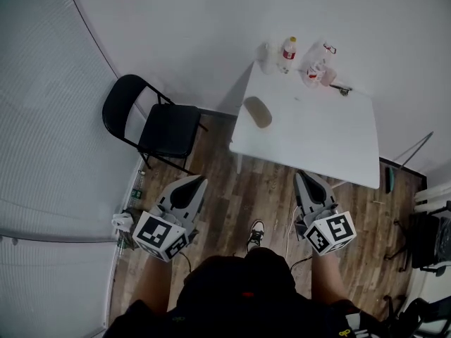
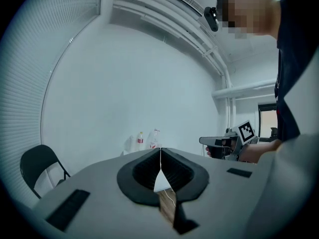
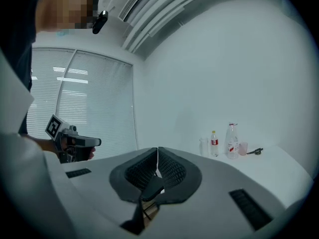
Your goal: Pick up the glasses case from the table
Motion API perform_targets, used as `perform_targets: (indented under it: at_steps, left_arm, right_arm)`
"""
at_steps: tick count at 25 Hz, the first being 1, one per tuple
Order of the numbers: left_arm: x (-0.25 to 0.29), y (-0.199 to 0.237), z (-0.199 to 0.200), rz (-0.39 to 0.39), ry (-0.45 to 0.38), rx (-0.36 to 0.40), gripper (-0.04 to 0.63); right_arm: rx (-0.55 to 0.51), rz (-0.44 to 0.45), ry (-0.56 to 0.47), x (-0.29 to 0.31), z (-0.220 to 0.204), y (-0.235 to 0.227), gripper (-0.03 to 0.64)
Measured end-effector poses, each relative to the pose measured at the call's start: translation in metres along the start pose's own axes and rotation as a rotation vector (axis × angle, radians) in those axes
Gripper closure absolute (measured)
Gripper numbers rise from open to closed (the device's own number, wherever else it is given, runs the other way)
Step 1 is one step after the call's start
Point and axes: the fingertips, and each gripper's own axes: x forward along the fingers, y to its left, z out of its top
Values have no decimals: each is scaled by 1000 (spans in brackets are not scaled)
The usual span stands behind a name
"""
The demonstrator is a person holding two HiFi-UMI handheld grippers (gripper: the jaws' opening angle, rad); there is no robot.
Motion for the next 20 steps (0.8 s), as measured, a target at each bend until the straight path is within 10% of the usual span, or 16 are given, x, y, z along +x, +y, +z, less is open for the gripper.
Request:
perform_targets:
  at_steps: [20]
  left_arm:
    - [163,33,8,64,49,-38,574]
  right_arm:
    - [27,52,105,110,-17,-158,595]
